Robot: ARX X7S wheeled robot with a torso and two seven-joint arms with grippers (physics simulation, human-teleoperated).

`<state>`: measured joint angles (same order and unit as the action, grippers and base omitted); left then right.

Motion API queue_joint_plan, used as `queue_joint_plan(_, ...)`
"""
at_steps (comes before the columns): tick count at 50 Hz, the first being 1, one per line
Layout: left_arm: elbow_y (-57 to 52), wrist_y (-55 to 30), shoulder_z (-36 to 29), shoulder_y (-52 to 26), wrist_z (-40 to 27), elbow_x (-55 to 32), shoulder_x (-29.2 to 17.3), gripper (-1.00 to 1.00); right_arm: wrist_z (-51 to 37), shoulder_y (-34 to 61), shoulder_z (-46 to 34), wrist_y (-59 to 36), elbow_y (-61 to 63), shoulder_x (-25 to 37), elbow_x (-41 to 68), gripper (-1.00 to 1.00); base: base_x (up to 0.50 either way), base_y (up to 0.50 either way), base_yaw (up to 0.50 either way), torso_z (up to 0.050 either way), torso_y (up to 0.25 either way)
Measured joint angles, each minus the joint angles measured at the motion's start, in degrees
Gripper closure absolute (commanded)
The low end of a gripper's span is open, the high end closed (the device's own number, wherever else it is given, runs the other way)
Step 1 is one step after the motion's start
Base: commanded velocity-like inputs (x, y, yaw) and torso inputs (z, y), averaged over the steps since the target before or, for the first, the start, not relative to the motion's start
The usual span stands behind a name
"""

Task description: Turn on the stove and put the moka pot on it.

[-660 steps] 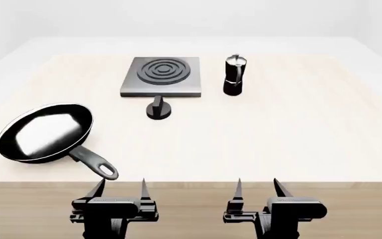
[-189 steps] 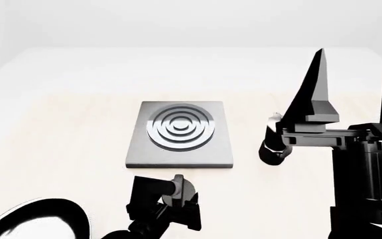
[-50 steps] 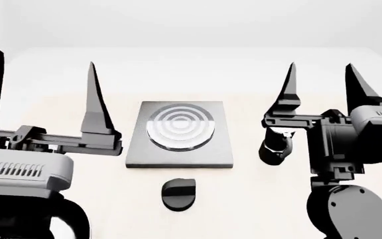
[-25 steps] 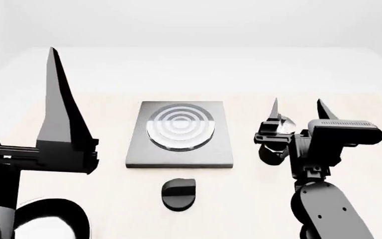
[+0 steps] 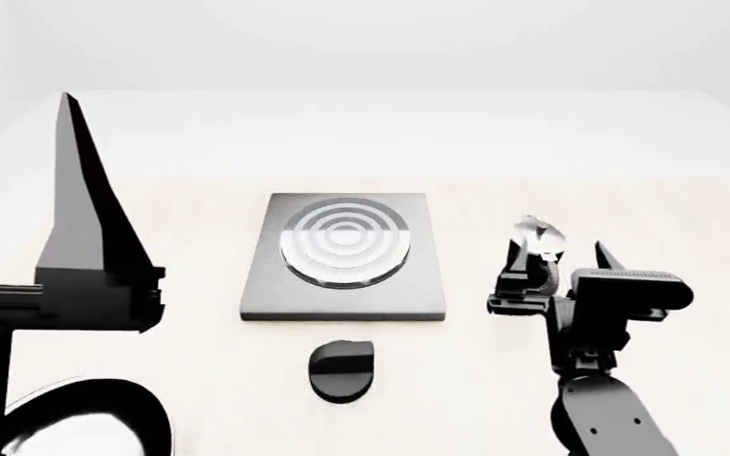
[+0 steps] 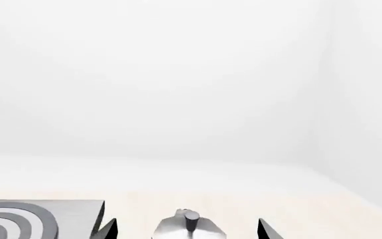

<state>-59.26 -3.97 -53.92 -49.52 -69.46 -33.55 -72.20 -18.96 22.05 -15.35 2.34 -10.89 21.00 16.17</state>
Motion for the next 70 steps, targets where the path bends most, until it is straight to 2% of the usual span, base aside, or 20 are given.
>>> queue_joint_plan(24,0.90,2.20,-2.38,-0.67,-0.87,0.19,-0.44,-1.00,0.27,-1.46,0.30,3.78,-6.41,-0.49,-0.31,-1.00,0.00,0.00,0.00,0.000,0.000)
queue_joint_plan(70,1.22,3.02,-2.92,-1.01,-0.96,-0.15,-0.34,-1.00,1.21,-0.55,-1.05,8.53,-17.38,-2.31,-1.75,-1.00,0.00,0.00,0.00,0.000,0.000)
